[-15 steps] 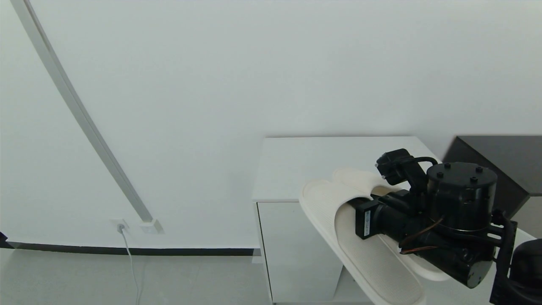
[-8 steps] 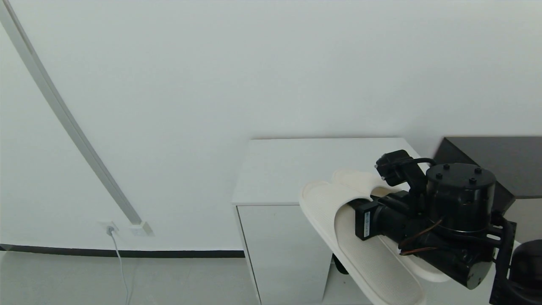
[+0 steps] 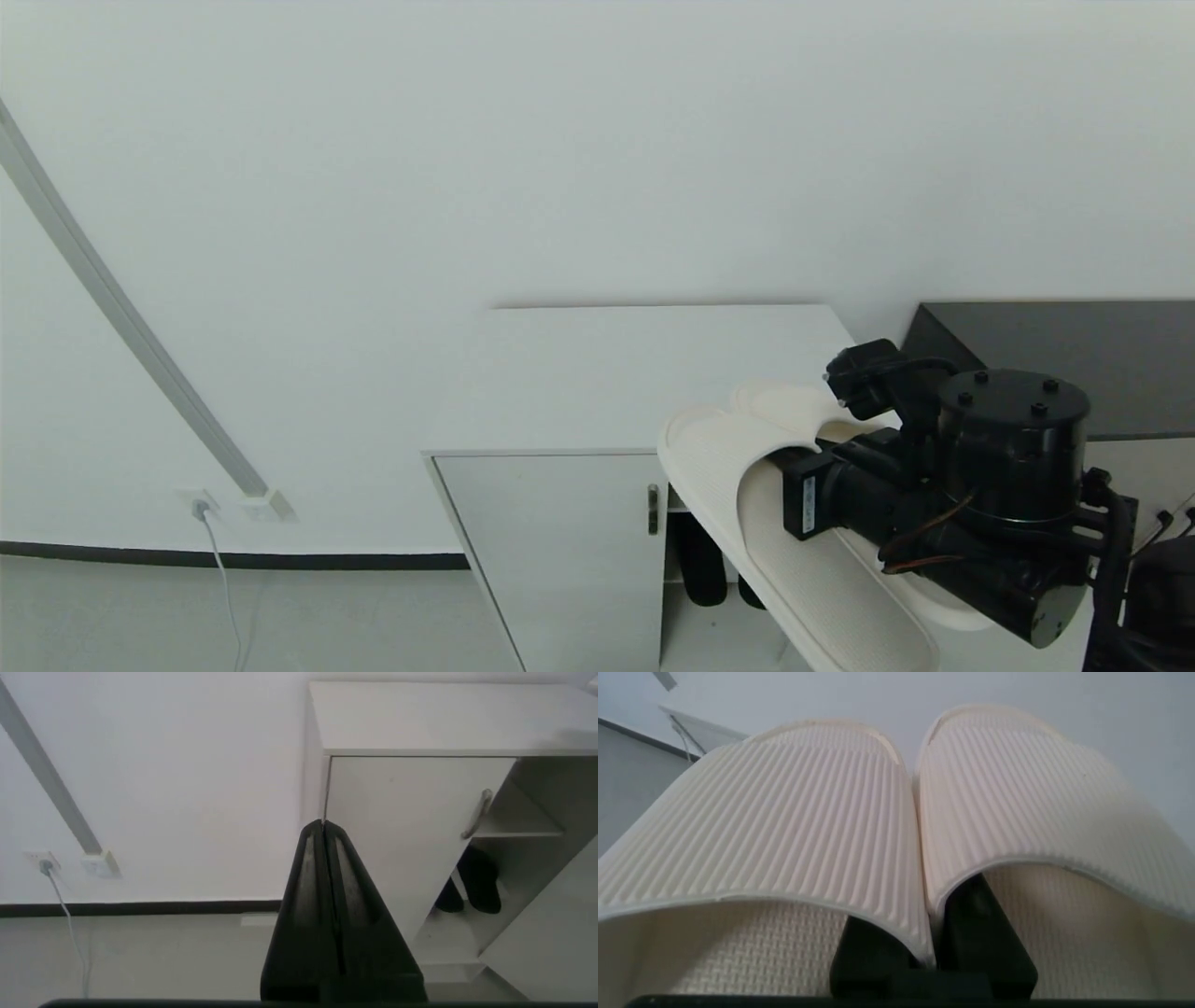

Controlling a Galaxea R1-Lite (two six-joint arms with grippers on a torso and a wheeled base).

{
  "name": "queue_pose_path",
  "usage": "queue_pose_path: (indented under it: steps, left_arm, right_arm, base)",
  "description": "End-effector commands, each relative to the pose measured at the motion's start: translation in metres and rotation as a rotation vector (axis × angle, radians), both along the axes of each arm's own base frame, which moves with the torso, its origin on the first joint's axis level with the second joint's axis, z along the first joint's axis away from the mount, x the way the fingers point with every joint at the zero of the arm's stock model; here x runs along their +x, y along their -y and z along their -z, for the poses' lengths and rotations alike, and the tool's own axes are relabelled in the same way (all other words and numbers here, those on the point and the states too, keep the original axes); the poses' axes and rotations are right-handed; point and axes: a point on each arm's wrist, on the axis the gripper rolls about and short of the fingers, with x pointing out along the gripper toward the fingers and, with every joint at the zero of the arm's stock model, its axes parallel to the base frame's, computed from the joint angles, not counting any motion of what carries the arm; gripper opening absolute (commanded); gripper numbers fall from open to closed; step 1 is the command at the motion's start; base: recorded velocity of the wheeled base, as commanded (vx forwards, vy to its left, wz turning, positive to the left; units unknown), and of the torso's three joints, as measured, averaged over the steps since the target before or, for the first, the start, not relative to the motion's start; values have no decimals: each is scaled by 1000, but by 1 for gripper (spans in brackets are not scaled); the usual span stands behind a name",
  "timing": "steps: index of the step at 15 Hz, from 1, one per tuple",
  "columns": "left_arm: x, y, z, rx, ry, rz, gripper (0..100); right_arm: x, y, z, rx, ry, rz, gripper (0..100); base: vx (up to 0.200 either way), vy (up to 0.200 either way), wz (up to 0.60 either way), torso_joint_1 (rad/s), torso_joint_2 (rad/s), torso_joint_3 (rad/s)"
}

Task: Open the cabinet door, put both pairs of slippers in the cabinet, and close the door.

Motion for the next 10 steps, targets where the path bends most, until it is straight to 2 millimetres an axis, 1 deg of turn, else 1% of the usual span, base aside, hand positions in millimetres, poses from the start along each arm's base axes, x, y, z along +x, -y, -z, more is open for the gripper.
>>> queue_pose_path:
  steps: [1,4,10]
  left_arm:
    - [0,0,0,0,-2,0,0]
    - [0,0,0,0,-2,0,0]
    - [0,0,0,-2,-2,-3,0]
  right_arm:
    - [-1,-1,2,-5,-5,-6,0]
    - [-1,-1,3,-7,-8,-7,0]
    - [-1,-1,3,-6,-6,-6,0]
  base:
    - [0,-200,0,7,2,2]
    - [0,-200,0,6,2,4]
    - [0,0,0,0,0,0]
